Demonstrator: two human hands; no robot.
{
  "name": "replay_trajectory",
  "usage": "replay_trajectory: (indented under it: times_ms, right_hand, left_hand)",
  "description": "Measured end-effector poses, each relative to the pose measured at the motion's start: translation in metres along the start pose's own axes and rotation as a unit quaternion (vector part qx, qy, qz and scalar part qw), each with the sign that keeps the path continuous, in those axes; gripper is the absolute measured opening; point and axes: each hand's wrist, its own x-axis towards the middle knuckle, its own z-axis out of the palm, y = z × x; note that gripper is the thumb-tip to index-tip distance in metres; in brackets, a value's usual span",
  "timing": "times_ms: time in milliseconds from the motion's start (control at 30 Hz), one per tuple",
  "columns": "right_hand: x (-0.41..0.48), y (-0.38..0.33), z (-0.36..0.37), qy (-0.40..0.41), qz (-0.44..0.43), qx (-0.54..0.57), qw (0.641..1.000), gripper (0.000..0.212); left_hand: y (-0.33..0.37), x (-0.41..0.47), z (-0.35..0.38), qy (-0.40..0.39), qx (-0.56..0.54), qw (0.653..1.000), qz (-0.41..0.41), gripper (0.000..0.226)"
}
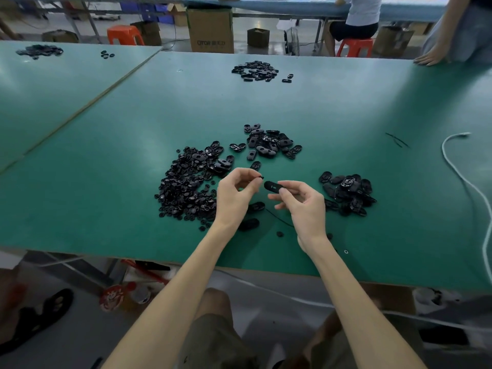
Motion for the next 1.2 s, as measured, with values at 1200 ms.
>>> replay_trajectory:
  times_ms: [1200]
  right_hand:
    - [-0.0044,-0.0020,0.0012,-0.048,-0.002,-0.014,0.999,0.041]
  left_hand:
    - [-0.0043,-0.0021,-0.0066,-0.051,-0.081,0.994,-0.047,0.005]
